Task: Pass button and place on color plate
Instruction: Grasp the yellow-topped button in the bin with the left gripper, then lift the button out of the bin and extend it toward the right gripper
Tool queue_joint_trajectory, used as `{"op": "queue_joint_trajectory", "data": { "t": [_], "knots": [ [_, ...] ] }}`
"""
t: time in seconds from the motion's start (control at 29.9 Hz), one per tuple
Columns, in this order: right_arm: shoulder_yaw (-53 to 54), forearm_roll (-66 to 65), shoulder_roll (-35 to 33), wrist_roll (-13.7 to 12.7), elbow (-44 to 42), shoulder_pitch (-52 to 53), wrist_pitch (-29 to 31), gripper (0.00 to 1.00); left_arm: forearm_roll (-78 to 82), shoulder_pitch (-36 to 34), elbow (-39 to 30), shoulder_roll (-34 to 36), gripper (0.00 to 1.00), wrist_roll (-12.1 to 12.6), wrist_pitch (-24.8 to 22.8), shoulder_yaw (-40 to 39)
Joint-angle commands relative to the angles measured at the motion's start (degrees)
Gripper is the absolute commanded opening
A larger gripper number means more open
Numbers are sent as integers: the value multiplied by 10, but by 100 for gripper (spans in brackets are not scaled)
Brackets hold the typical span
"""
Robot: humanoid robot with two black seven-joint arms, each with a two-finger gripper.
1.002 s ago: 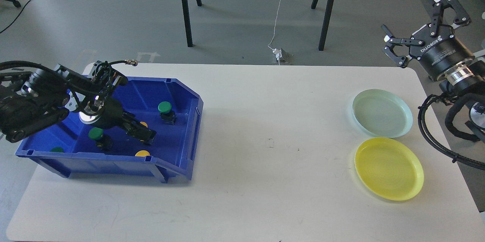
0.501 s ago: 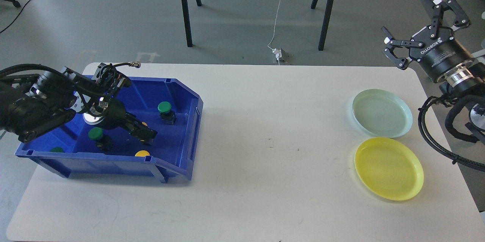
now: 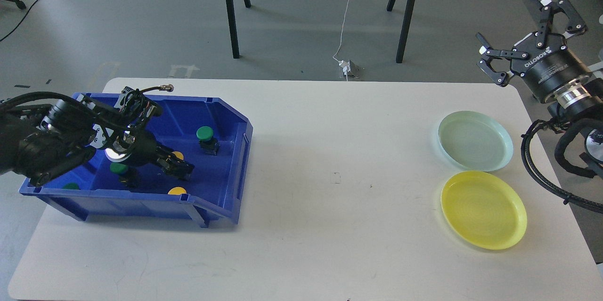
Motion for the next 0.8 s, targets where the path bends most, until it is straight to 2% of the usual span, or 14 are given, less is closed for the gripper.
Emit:
{"op": "queue_joint_trajectory", "data": {
  "t": [0.0, 0.07, 0.2, 0.27, 0.4, 0.53, 0.6, 0.77],
  "knots": [
    [0, 0, 0, 0, 0, -2, 0, 99, 5, -1, -1, -2, 45, 0, 0, -1],
    [0, 0, 0, 0, 0, -3, 0, 99, 5, -1, -1, -1, 39, 0, 0, 0],
    [0, 0, 0, 0, 0, -3, 0, 99, 6, -2, -6, 1, 10, 0, 0, 0],
    [0, 0, 0, 0, 0, -3, 0, 99, 6, -4, -8, 3, 6, 0, 0, 0],
    [0, 0, 0, 0, 0, -3, 0, 99, 5, -16, -27, 12, 6, 0, -7, -6],
    [1, 0, 0, -1, -5, -3, 0, 99, 0, -72, -140, 102, 6, 0, -23, -22],
    [0, 0, 0, -1, -13, -4, 0, 99, -2, -93, -217, 165, 6, 0, -36, -63],
    [-1, 1, 3, -8, -58, -13, 0, 99, -48, -84, -398, 319, 6, 0, -48, -182]
  ]
}}
